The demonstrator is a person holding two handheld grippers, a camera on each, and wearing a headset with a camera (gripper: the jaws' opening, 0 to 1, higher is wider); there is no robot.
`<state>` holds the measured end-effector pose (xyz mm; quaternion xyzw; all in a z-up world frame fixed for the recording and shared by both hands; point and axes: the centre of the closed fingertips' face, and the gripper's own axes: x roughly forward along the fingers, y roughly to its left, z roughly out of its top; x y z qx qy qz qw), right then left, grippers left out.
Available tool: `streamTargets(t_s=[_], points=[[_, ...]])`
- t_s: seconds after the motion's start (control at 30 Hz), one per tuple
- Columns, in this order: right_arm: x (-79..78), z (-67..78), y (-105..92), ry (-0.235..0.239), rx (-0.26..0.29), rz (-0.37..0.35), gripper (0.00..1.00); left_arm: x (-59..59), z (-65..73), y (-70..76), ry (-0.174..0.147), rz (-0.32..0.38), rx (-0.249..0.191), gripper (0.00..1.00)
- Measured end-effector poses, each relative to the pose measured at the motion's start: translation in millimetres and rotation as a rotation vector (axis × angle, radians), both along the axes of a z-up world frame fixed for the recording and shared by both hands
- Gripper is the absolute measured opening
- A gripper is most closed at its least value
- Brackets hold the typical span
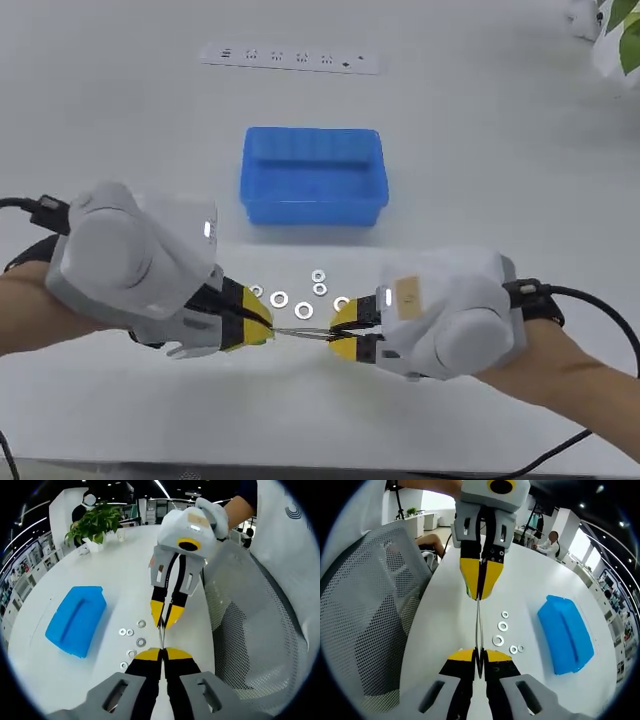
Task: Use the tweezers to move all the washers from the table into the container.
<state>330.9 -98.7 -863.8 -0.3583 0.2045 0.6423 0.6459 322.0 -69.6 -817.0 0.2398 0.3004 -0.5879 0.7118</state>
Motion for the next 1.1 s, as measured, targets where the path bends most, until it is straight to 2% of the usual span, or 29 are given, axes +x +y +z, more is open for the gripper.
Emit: streamTargets(t_s=[0.13, 0.17, 0.27, 0.3, 0.37, 0.4, 0.47, 0.57, 0.6, 0.63, 0.77, 0.8, 0.83, 1.0, 1.1], points=[[-0.5, -0.2, 3.5, 0.008, 0.036, -0.013, 0.08, -0.6, 9.3, -7.3, 0.006, 0.009, -0.039, 0.06], [0.7, 0.6, 2.9, 0.011, 0.05, -0.021, 0.08, 0.6, 8.2, -7.0, -0.006, 0.011, -0.027, 0.06], [1.4, 2.6, 1.2, 0.025, 0.093, -0.039, 0.08, 0.8, 11.9, -11.1, -0.007, 0.013, -0.042, 0.06], [1.6, 4.3, 0.7, 0.043, 0.115, -0.057, 0.08, 1.2, 16.4, -15.5, -0.005, 0.017, -0.064, 0.06], [1.6, 8.8, 0.7, 0.047, 0.148, -0.068, 0.08, 4.7, 28.8, -25.9, -0.012, 0.032, -0.122, 0.06], [1.0, 10.8, 1.9, 0.059, 0.166, -0.079, 0.08, 5.0, 32.9, -29.7, -0.009, 0.032, -0.136, 0.06], [1.6, 14.2, 3.9, 0.062, 0.191, -0.092, 0.08, 6.8, 39.7, -37.9, -0.027, 0.021, -0.153, 0.06], [0.7, 9.7, 4.1, 0.062, 0.188, -0.095, 0.08, 8.0, 34.9, -44.5, -0.025, 0.01, -0.147, 0.06], [1.3, 10.4, 3.3, 0.06, 0.199, -0.095, 0.08, 8.3, 34.6, -45.0, -0.024, 0.009, -0.148, 0.06], [2.0, 10.9, 2.5, 0.077, 0.209, -0.112, 0.08, 8.9, 35.5, -45.9, -0.021, 0.013, -0.158, 0.06], [0.8, 10.3, 1.3, 0.071, 0.216, -0.108, 0.07, 6.2, 33.3, -47.4, -0.015, 0.0, -0.157, 0.06], [0.4, 10.7, 1.6, 0.065, 0.217, -0.102, 0.07, 5.5, 31.7, -47.6, -0.018, -0.007, -0.15, 0.06], [0.5, 10.8, 1.9, 0.062, 0.216, -0.1, 0.07, 5.3, 30.7, -48.0, -0.035, -0.02, -0.145, 0.06], [0.4, 11.0, 1.9, 0.061, 0.218, -0.081, 0.07, 5.2, 26.6, -48.9, -0.042, -0.031, -0.142, 0.07], [1.1, 11.0, 0.5, 0.065, 0.222, -0.08, 0.07, 6.5, 25.2, -49.2, -0.058, -0.033, -0.144, 0.07]])
